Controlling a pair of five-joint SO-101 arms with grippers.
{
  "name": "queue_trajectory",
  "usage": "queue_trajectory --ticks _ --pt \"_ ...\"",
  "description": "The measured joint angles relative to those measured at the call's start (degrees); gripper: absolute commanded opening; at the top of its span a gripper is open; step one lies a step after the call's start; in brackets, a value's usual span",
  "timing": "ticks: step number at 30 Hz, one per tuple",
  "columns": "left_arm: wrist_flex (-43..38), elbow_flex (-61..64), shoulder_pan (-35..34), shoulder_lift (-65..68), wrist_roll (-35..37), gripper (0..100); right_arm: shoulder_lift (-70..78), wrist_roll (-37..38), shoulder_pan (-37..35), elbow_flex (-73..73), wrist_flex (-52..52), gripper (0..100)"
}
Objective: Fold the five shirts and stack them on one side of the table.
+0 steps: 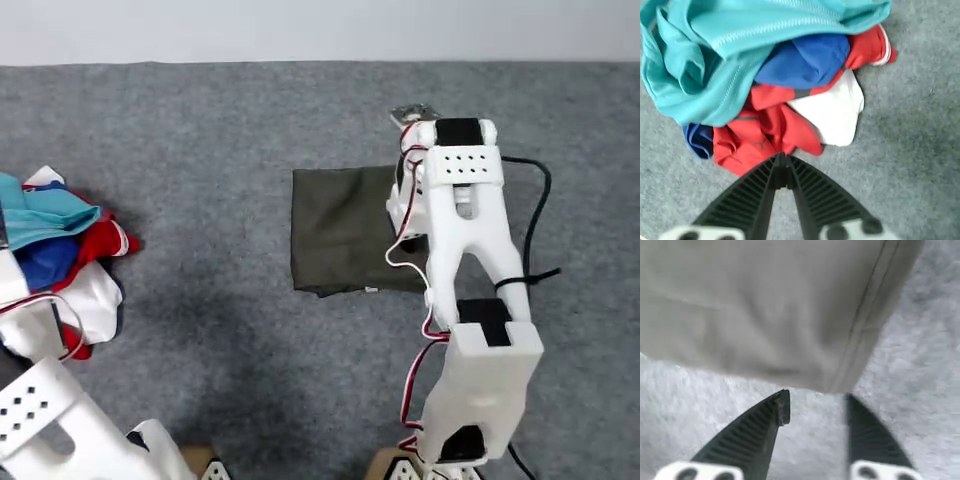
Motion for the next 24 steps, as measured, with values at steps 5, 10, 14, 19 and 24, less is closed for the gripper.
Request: queue_trajectory --ticks 5,10,14,19,24 --pt "-1.8 0.8 2.0 0.0 0.0 1 6.1 -9.1 -0.7 0.0 -4.4 37.4" --pt "-2.3 0.8 5.3 0.0 0.0 1 9.4 -12.0 -1.8 0.0 -8.6 37.4" --pt "-4.2 0.8 7.1 0.0 0.0 1 12.7 -12.3 -1.9 0.0 -11.3 37.3" --pt "-5.9 3.1 7.5 0.0 0.0 1 16.8 -14.1 -2.0 -1.1 -12.7 34.7" --pt "-6.0 4.4 7.5 0.0 0.0 1 19.1 -14.2 -2.1 -3.4 -11.5 10.0"
